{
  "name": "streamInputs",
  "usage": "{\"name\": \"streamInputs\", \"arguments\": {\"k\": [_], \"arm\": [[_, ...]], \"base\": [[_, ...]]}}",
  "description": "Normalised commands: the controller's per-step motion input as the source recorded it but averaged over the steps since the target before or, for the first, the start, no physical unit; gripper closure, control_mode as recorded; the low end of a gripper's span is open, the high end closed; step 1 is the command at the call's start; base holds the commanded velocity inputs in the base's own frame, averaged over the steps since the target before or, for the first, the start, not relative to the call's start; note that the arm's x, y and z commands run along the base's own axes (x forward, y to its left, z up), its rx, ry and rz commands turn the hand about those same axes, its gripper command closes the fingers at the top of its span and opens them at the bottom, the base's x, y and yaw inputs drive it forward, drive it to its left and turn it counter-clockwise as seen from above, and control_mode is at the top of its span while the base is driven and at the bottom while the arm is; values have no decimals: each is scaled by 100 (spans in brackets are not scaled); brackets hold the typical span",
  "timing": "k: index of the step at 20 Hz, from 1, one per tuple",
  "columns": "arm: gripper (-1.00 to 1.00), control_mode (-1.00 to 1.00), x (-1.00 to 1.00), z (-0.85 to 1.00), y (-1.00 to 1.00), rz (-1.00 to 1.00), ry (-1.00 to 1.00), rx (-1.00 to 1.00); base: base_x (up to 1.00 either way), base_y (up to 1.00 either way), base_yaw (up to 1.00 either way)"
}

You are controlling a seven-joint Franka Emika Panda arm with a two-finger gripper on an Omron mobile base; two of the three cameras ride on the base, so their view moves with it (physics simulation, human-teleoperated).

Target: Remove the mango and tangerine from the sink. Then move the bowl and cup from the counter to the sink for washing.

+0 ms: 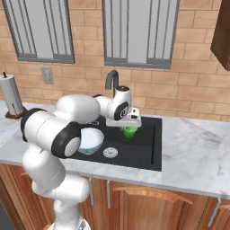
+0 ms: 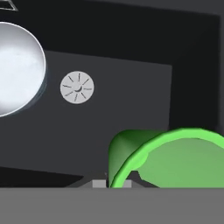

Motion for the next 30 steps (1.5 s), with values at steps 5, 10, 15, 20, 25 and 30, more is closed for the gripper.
{"name": "streamInputs", "arguments": {"k": [5, 10, 15, 20, 25, 30], "arm": [[100, -100, 14, -25, 0, 1, 0, 0], [100, -100, 12, -23, 0, 0, 2, 0], [100, -100, 10, -22, 0, 0, 0, 0], [100, -100, 11, -20, 0, 0, 0, 0], [100, -100, 15, -23, 0, 0, 0, 0], [100, -100, 14, -23, 0, 0, 0, 0]], "base": [[0, 0, 0], [0, 0, 0], [0, 0, 0], [0, 0, 0], [0, 0, 0], [0, 0, 0]]}}
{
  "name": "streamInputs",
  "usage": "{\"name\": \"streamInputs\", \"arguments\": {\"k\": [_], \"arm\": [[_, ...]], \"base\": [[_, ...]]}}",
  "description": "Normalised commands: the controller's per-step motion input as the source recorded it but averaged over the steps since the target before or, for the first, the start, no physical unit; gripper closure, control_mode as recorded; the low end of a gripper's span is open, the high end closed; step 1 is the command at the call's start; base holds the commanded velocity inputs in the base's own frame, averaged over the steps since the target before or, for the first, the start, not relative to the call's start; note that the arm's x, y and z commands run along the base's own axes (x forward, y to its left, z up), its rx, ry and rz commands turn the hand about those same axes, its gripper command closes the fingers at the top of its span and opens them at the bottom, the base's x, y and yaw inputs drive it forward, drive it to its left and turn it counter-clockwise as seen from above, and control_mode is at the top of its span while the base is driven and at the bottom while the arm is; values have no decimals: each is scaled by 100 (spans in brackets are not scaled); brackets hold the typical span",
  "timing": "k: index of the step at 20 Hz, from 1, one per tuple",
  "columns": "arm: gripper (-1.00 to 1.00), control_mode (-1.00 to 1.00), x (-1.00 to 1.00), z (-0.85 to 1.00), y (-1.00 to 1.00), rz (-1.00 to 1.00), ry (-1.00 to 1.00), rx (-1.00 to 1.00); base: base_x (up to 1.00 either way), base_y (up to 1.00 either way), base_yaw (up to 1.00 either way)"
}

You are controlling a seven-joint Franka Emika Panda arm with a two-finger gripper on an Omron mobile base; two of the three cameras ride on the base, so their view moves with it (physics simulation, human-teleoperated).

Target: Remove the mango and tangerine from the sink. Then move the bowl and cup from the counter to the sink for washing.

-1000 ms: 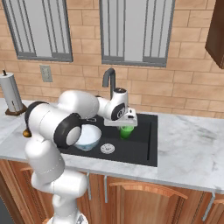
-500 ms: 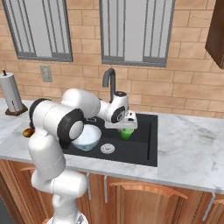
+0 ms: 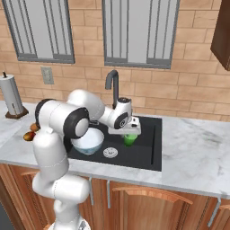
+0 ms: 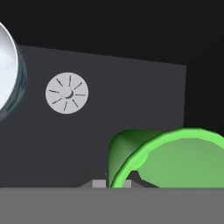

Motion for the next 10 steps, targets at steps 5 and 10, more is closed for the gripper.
{"name": "streamInputs", "arguments": {"k": [5, 10], "arm": [[100, -100, 18, -26, 0, 0, 1, -1], [100, -100, 14, -27, 0, 0, 1, -1]], "base": [[0, 0, 0], [0, 0, 0]]}}
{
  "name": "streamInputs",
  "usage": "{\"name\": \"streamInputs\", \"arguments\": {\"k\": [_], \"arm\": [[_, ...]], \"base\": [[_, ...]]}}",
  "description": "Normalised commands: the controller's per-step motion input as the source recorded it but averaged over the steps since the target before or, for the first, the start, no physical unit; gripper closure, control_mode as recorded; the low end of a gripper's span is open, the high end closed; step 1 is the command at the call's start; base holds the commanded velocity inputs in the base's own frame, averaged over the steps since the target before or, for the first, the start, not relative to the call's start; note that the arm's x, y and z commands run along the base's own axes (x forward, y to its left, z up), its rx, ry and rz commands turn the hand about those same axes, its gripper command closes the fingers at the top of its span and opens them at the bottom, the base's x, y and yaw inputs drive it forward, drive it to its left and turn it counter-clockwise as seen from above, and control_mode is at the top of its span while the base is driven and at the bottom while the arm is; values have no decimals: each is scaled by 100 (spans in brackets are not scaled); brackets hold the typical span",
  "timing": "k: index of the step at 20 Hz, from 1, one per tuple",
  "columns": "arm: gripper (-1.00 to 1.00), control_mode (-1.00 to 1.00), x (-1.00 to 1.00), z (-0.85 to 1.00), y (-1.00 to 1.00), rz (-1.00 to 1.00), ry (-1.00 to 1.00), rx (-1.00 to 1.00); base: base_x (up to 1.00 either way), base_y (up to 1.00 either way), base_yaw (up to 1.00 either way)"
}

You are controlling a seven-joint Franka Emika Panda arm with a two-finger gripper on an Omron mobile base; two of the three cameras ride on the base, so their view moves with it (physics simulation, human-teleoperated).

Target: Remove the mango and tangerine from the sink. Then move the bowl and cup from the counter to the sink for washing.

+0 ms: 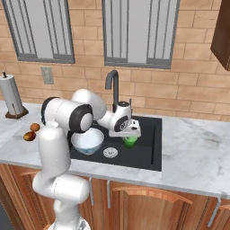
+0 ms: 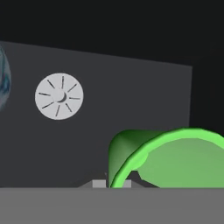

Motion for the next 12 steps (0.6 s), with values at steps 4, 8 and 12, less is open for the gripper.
{"name": "streamInputs", "arguments": {"k": [4, 8, 12], "arm": [[100, -100, 10, -29, 0, 0, 2, -2], [100, -100, 9, -30, -3, 0, 0, -1], [100, -100, 5, -30, -6, 0, 0, -1]], "base": [[0, 0, 0], [0, 0, 0], [0, 0, 0]]}}
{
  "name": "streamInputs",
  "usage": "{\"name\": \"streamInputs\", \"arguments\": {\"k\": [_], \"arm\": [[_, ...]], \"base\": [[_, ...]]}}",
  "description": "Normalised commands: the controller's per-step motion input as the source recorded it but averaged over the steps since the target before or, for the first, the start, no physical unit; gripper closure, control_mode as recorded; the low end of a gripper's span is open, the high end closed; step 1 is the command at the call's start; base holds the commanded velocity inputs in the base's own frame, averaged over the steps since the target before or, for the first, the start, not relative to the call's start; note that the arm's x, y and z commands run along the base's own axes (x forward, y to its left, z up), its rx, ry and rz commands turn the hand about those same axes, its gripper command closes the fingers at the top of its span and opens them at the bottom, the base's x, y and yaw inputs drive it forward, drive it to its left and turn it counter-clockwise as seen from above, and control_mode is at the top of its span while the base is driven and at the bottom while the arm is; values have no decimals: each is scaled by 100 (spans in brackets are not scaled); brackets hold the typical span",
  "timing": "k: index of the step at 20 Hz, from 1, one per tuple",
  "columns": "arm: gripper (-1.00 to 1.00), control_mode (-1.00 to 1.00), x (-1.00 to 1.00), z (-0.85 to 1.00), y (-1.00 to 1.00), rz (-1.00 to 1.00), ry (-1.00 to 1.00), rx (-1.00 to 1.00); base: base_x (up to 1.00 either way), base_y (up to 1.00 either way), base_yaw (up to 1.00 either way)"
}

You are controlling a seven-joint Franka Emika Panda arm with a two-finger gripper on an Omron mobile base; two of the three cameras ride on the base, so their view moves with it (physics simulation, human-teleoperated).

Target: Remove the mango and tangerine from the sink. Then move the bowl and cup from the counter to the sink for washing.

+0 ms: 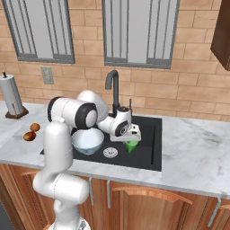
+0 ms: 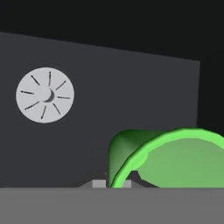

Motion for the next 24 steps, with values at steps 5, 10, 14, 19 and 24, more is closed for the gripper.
{"name": "streamInputs", "arguments": {"k": [5, 10, 14, 19, 24], "arm": [[100, -100, 6, -27, -6, 0, 0, 0], [100, -100, 9, -25, -4, 0, 0, 0], [100, -100, 12, -23, -3, 0, 0, -1], [100, -100, 11, -24, -3, 0, 0, 0], [100, -100, 13, -22, -3, 0, 0, -1]], "base": [[0, 0, 0], [0, 0, 0], [0, 0, 0], [0, 0, 0], [0, 0, 0]]}}
